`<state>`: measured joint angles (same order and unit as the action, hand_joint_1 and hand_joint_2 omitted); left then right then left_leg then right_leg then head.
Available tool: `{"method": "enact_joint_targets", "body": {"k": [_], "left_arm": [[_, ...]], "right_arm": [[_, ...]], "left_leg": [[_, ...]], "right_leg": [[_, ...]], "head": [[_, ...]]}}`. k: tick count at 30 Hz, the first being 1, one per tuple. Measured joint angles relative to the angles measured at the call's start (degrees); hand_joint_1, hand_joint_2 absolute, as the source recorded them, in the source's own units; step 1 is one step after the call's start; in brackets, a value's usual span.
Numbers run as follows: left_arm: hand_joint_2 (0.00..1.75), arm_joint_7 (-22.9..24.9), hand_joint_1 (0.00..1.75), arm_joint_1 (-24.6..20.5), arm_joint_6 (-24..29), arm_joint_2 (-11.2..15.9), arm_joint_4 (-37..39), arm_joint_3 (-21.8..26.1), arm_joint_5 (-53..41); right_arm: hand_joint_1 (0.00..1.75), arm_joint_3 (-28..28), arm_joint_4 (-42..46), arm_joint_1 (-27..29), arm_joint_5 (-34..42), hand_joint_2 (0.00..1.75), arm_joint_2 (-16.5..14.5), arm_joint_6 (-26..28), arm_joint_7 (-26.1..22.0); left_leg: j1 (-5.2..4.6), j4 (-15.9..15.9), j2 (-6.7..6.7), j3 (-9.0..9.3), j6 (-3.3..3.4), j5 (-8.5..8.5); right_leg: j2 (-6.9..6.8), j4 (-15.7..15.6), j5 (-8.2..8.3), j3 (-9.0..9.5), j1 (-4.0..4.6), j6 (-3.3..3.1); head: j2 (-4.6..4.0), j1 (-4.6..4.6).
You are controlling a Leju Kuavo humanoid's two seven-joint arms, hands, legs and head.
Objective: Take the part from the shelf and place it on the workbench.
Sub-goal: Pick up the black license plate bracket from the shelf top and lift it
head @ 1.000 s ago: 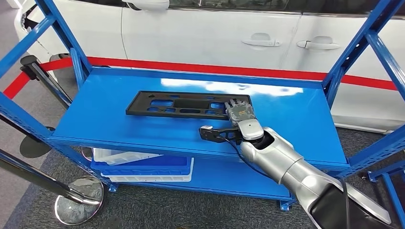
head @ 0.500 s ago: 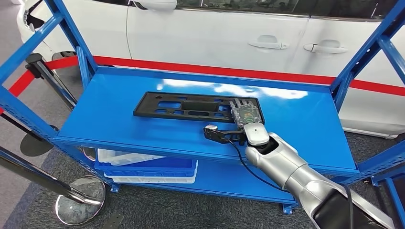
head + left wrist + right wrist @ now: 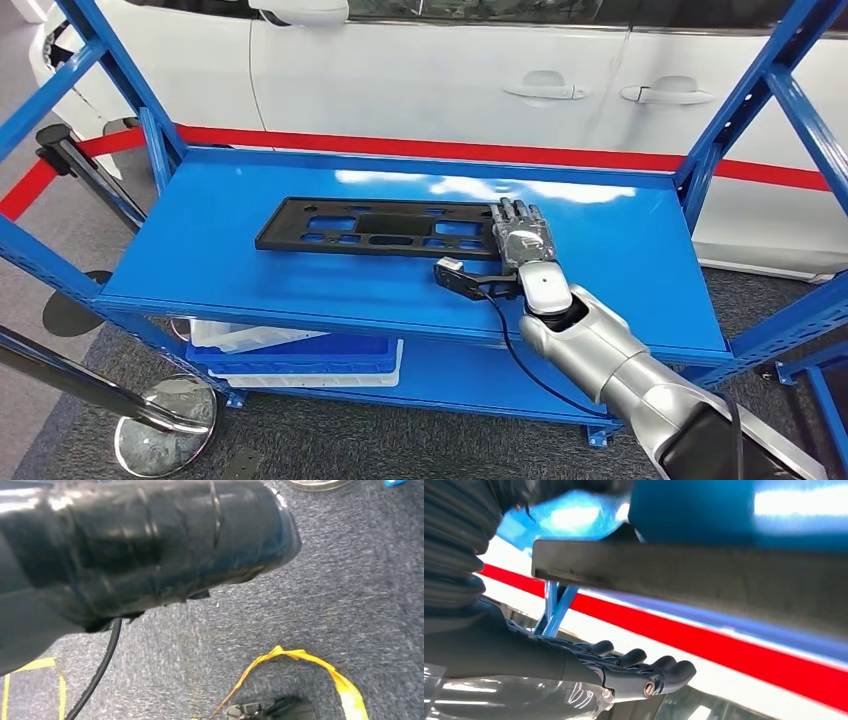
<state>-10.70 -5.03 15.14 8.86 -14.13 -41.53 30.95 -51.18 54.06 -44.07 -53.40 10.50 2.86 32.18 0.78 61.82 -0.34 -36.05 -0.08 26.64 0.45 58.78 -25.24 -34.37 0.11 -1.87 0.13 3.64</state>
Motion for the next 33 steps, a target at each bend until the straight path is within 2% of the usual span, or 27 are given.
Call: {"method": "enact_joint_targets", "body": {"k": [2,5,7,9,10,11,12,14,15,16,17,20,21,22,23,25,26,27,28,30,31,33], "left_arm": [[0.00,-1.2,0.00,-0.1,-0.8,0.0,0.0,0.0,0.2],[0.00,-3.2,0.00,0.0,-2.2,0.0,0.0,0.0,0.9],[0.87,-4.3,0.00,0.0,-3.0,0.0,0.0,0.0,1.2],[1.75,-5.4,0.00,-0.1,-3.8,0.0,0.0,0.0,1.8],[1.75,-6.0,0.00,-0.1,-4.3,0.0,0.0,0.0,2.1],[1.75,-6.6,0.00,0.0,-4.7,0.0,0.0,0.0,2.4],[1.75,-7.2,0.00,0.0,-5.1,0.0,0.0,0.0,2.6],[1.75,-8.0,0.00,0.0,-5.5,-0.1,0.0,0.0,2.8],[1.75,-8.3,0.00,0.0,-5.6,-0.1,0.0,0.0,2.8],[1.75,-8.4,0.00,-0.1,-5.6,-0.1,0.0,0.0,2.9],[1.75,-8.4,0.00,-0.1,-5.6,0.0,0.0,0.0,2.8],[1.75,-8.2,0.00,-0.1,-5.5,0.0,0.0,0.0,2.8],[1.75,-8.2,0.00,-0.1,-5.6,-0.1,0.0,0.0,2.8],[1.75,-8.1,0.00,-0.1,-5.6,-0.1,0.0,0.0,2.9],[1.75,-8.1,0.00,-0.1,-5.7,-0.1,0.0,0.0,2.9],[1.75,-8.0,0.00,0.0,-5.9,-0.1,0.0,0.0,3.1],[1.75,-8.0,0.00,0.0,-5.8,-0.1,0.0,0.0,3.2],[1.75,-8.0,0.00,0.0,-5.7,-0.1,0.0,0.0,3.3],[1.75,-8.0,0.00,0.0,-5.2,-0.1,0.0,0.0,3.3],[1.75,-7.8,0.00,0.0,-3.6,-0.1,0.0,0.0,2.9],[1.75,-7.3,0.00,0.0,-2.3,-0.1,0.0,0.0,2.6],[1.75,-6.0,0.00,-0.1,0.5,-0.1,0.0,0.0,1.8]], "right_arm": [[1.75,0.9,0.0,0.4,-0.9,1.75,0.0,1.4,-0.5],[1.75,2.2,0.3,1.2,-1.8,1.75,0.0,2.6,-1.4],[1.75,3.0,0.5,1.6,-2.3,1.75,0.0,3.2,-1.9],[1.75,3.6,0.7,2.0,-2.7,1.75,0.0,3.7,-2.4],[1.75,3.8,0.9,2.3,-3.0,1.75,0.0,3.9,-2.6],[1.75,3.9,1.1,2.5,-3.2,1.75,0.0,4.0,-2.8],[1.75,4.0,1.4,2.7,-3.5,1.75,0.0,4.2,-2.9],[1.75,4.3,2.0,2.7,-4.1,1.75,0.0,4.3,-3.0],[1.75,4.4,2.3,2.7,-4.4,1.75,0.0,4.3,-3.0],[1.75,4.5,2.7,2.7,-4.7,1.75,0.0,4.3,-3.0],[1.75,4.6,3.1,2.7,-4.9,1.75,-0.1,4.3,-3.1],[1.75,4.8,4.4,2.8,-5.4,1.75,-0.2,4.5,-3.1],[1.75,4.8,4.7,2.8,-5.5,1.75,-0.2,4.5,-3.2],[1.75,4.9,5.0,2.8,-5.5,1.75,-0.3,4.6,-3.2],[1.75,5.0,5.3,2.8,-5.6,1.75,-0.3,4.7,-3.3],[1.75,5.1,5.6,3.1,-5.7,1.75,-0.4,5.0,-3.4],[1.75,5.1,5.7,3.2,-5.7,1.75,-0.4,5.2,-3.4],[1.75,5.1,6.0,3.4,-5.8,1.75,-0.4,5.6,-3.4],[1.75,5.2,6.3,3.4,-5.9,1.75,-0.4,6.3,-3.4],[1.75,5.4,7.3,3.5,-6.7,1.75,-0.3,9.2,-3.3],[1.75,5.7,8.2,3.6,-7.5,1.75,-0.3,11.6,-3.3],[1.75,6.6,10.5,3.7,-9.3,1.75,-0.3,16.1,-3.2]], "left_leg": [[-0.39,-3.8,-0.02,1.80,0.43,-0.76],[-0.36,-4.6,-0.04,2.14,1.04,-1.15],[-0.06,-5.4,0.05,2.53,1.53,-1.54],[-0.04,-5.5,0.14,2.66,1.72,-1.54],[-0.01,-5.5,0.16,2.69,1.75,-1.47],[0.06,-5.4,0.16,2.76,1.74,-1.37],[0.18,-5.3,0.12,2.87,1.66,-1.22],[0.54,-4.8,-0.03,3.15,1.16,-0.62],[0.58,-4.3,-0.15,3.14,0.75,-0.23],[0.56,-4.0,-0.27,3.03,0.35,0.07],[0.49,-3.7,-0.37,2.89,-0.02,0.24],[0.60,-3.6,-0.43,2.85,-0.62,0.44],[0.67,-2.9,-0.31,2.59,-0.75,0.99],[0.71,-1.4,-0.18,1.95,-0.84,1.90],[0.72,1.6,-0.05,0.53,-0.92,3.47],[0.65,9.4,0.03,-3.38,-0.84,6.63],[0.58,12.6,0.03,-5.13,-0.70,7.56],[0.47,13.7,0.03,-5.90,-0.48,7.36],[0.31,12.5,0.02,-5.55,-0.14,6.07],[-0.18,5.4,0.03,-2.53,0.75,1.92],[-0.51,1.5,0.03,-0.76,1.13,0.37],[-1.05,-2.6,-0.03,1.07,1.49,-0.55]], "right_leg": [[0.02,0.0,-0.01,-0.18,0.04,0.32],[0.02,0.1,-0.22,-0.35,-0.01,1.11],[-0.04,3.1,-2.26,-1.74,-0.06,1.62],[-0.10,10.3,-5.69,-5.13,-0.31,1.98],[-0.10,13.8,-6.80,-6.87,-0.49,2.17],[-0.11,15.6,-6.87,-7.86,-0.69,2.37],[-0.12,15.2,-5.85,-7.83,-0.93,2.58],[-0.17,8.9,-1.94,-4.96,-1.50,3.10],[-0.14,5.3,-0.66,-3.24,-1.59,3.31],[-0.08,2.8,-0.01,-2.00,-1.65,3.22],[0.00,1.7,-0.11,-1.47,-1.59,3.01],[0.09,1.5,-0.47,-1.29,-1.34,1.72],[0.03,1.5,-0.48,-1.18,-1.34,1.36],[-0.02,1.4,-0.48,-1.06,-1.36,1.04],[-0.10,1.4,-0.49,-0.98,-1.29,0.74],[-0.17,1.4,-0.56,-0.96,-0.95,0.34],[-0.18,1.4,-0.60,-0.95,-0.72,0.20],[-0.16,1.4,-0.63,-0.92,-0.53,0.13],[-0.11,1.4,-0.67,-0.86,-0.38,0.08],[0.03,1.4,-0.73,-0.73,-0.25,0.00],[0.11,1.4,-0.74,-0.75,-0.18,0.03],[0.22,1.3,-0.65,-0.94,-0.18,0.25]], "head": [[0.00,-0.01],[0.00,-0.07],[0.00,-0.16],[0.00,-0.23],[0.00,-0.23],[0.00,-0.23],[0.00,-0.24],[0.00,-0.27],[0.00,-0.37],[0.00,-0.42],[0.00,-0.44],[0.00,-0.29],[0.00,-0.22],[0.00,-0.16],[0.00,-0.08],[0.00,-0.03],[0.00,-0.04],[0.00,-0.05],[0.00,-0.05],[0.00,-0.06],[0.00,-0.06],[0.00,-0.07]]}}
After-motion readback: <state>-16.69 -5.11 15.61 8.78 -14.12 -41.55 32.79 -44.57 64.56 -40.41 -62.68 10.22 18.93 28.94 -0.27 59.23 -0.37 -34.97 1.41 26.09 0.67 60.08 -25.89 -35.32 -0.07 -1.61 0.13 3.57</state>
